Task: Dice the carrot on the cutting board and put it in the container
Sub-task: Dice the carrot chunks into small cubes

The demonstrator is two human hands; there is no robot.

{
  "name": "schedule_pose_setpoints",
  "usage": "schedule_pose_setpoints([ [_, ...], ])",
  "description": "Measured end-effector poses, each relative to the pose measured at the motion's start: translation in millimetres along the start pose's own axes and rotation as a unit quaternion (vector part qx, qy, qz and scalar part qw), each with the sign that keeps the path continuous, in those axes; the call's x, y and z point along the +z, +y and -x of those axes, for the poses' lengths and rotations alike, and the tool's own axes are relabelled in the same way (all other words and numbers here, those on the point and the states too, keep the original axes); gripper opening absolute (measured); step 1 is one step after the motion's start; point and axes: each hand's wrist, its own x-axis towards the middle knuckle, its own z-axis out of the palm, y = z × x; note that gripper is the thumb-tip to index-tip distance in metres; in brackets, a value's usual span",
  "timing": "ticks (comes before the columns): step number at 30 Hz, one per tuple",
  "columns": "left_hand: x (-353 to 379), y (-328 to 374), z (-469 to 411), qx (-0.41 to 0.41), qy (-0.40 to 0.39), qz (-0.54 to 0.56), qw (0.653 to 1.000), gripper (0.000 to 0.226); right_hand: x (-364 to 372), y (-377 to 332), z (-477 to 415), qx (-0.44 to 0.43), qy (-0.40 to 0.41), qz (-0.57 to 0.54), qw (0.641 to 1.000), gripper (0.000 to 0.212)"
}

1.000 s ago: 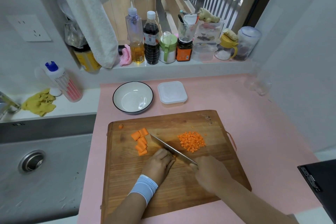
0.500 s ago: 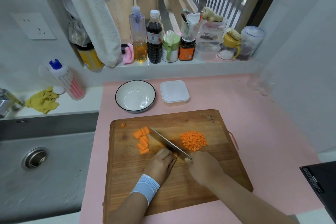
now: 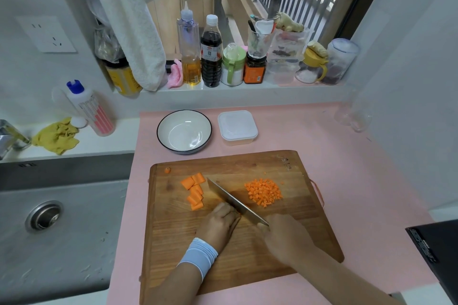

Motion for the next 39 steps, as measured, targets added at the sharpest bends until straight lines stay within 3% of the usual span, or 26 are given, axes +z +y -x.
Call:
schedule_pose_setpoints([
  [19,-3.1,2.6,-2.5,-0.008,-0.009,0.006,1.000,0.014,1.9,-5.7,-22.0,0.031,-0.034,-0.046,0.998,0.027],
  [23,-11.4,7.1,-6.9,-0.025,-0.047,0.012,0.998,0.008,-5.1,-5.0,-22.9,0.029,-0.042,-0.077,0.996,0.033],
  [26,-21.9,8.9,-14.1,-0.090,-0.067,0.058,0.992,0.018,-15.4,-4.7,-23.9,0.032,-0.030,-0.113,0.993,0.033],
  [28,-34.4,10.4,-21.4,-0.195,-0.036,0.095,0.976,0.025,-24.1,-3.7,-22.5,0.019,-0.024,-0.124,0.992,0.031],
  [31,-59.5,1.3,-42.5,-0.393,0.072,0.153,0.904,0.037,-34.7,-1.5,-19.0,-0.031,0.009,-0.060,0.998,0.031],
  [34,-97.0,-4.1,-78.0,-0.503,0.141,0.191,0.831,0.034,-37.0,7.9,-19.5,-0.112,0.095,0.044,0.988,0.030],
  [37,-122.6,-13.8,-98.0,-0.491,0.055,0.182,0.850,0.032,-33.7,23.4,-21.5,-0.205,0.155,0.154,0.954,0.035],
  [39,-122.4,-22.4,-101.4,-0.443,-0.073,0.193,0.873,0.030,-32.1,28.3,-23.8,-0.256,0.177,0.220,0.925,0.031],
])
